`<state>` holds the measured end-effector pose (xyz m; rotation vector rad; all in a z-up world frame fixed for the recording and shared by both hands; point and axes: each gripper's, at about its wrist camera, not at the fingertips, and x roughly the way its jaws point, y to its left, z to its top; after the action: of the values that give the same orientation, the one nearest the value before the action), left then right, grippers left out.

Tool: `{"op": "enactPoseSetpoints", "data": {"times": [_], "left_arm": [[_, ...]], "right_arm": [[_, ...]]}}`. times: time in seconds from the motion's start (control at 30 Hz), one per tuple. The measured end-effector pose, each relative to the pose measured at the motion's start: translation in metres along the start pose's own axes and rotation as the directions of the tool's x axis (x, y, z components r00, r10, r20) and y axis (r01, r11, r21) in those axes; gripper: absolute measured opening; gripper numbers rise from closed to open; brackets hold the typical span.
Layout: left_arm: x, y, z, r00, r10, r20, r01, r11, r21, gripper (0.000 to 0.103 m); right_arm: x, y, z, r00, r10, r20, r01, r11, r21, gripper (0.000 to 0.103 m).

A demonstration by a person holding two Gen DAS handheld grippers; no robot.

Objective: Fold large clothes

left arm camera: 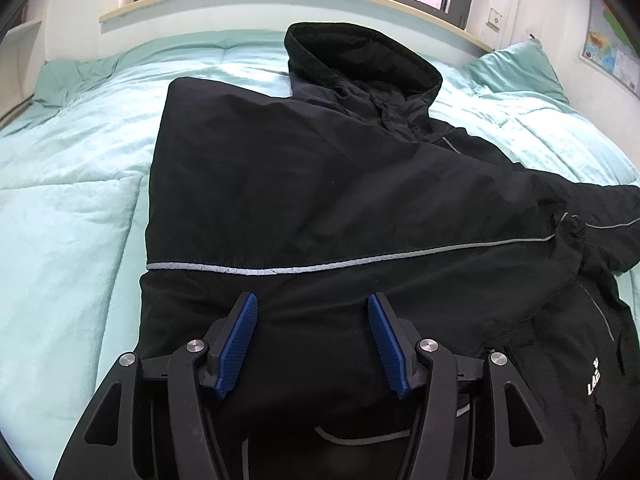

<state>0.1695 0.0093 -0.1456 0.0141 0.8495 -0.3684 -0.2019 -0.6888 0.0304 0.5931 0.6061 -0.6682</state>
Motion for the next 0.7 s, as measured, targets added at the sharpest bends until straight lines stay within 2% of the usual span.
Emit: {"op": "enactPoseSetpoints", "data": {"times": [0.1, 0.17, 0.2, 0.23, 0.3, 0.33, 0.37, 0.43, 0.53, 0.63, 0.7], "left_arm": [[0.000, 0.000, 0.000, 1.000, 0.002, 0.001, -0.002, 1.000, 0.001, 0.060], [0.000, 0.001, 0.000, 1.000, -0.001, 0.001, 0.001, 1.000, 0.001, 0.060], [0.001, 0.001, 0.000, 1.000, -0.002, 0.002, 0.002, 1.000, 0.000, 0.060], [0.001, 0.000, 0.001, 1.000, -0.003, 0.002, 0.003, 1.000, 0.000, 0.060], [0.001, 0.000, 0.000, 1.000, -0.005, 0.003, 0.005, 1.000, -0.001, 0.060], [0.002, 0.001, 0.000, 1.000, -0.007, 0.005, 0.007, 1.000, -0.002, 0.060], [0.001, 0.001, 0.000, 1.000, -0.008, 0.006, 0.008, 1.000, -0.002, 0.060], [0.001, 0.002, -0.001, 1.000, -0.011, 0.010, 0.011, 1.000, -0.004, 0.060], [0.000, 0.002, -0.003, 1.000, -0.010, 0.013, 0.010, 1.000, -0.004, 0.060], [0.000, 0.002, -0.003, 1.000, -0.011, 0.013, 0.011, 1.000, -0.005, 0.060], [0.000, 0.002, -0.003, 1.000, -0.011, 0.013, 0.011, 1.000, -0.005, 0.060]], "right_arm": [[0.026, -0.002, 0.003, 0.998, 0.034, -0.052, -0.031, 0.998, 0.050, 0.073], [0.042, -0.003, 0.007, 0.991, 0.104, -0.081, -0.096, 0.991, 0.096, 0.071], [0.046, 0.000, 0.009, 0.987, 0.139, -0.079, -0.131, 0.986, 0.101, 0.066], [0.045, 0.003, 0.010, 0.986, 0.150, -0.071, -0.143, 0.986, 0.091, 0.042], [0.028, 0.014, 0.012, 0.988, 0.151, -0.001, -0.151, 0.988, 0.036, 0.029], [0.019, 0.017, 0.011, 0.984, 0.174, 0.025, -0.175, 0.984, 0.019, 0.018], [0.007, 0.020, 0.010, 0.983, 0.176, 0.061, -0.176, 0.984, 0.003, 0.018], [0.003, 0.024, 0.008, 0.990, 0.117, 0.077, -0.116, 0.993, -0.010, 0.018], [0.025, 0.020, 0.003, 1.000, -0.002, -0.002, 0.002, 1.000, 0.005, 0.018], [0.043, 0.010, -0.004, 0.998, -0.001, -0.065, 0.005, 0.998, 0.057, 0.017], [0.039, 0.011, -0.006, 0.999, 0.005, -0.050, -0.002, 0.998, 0.059, 0.016]]}}
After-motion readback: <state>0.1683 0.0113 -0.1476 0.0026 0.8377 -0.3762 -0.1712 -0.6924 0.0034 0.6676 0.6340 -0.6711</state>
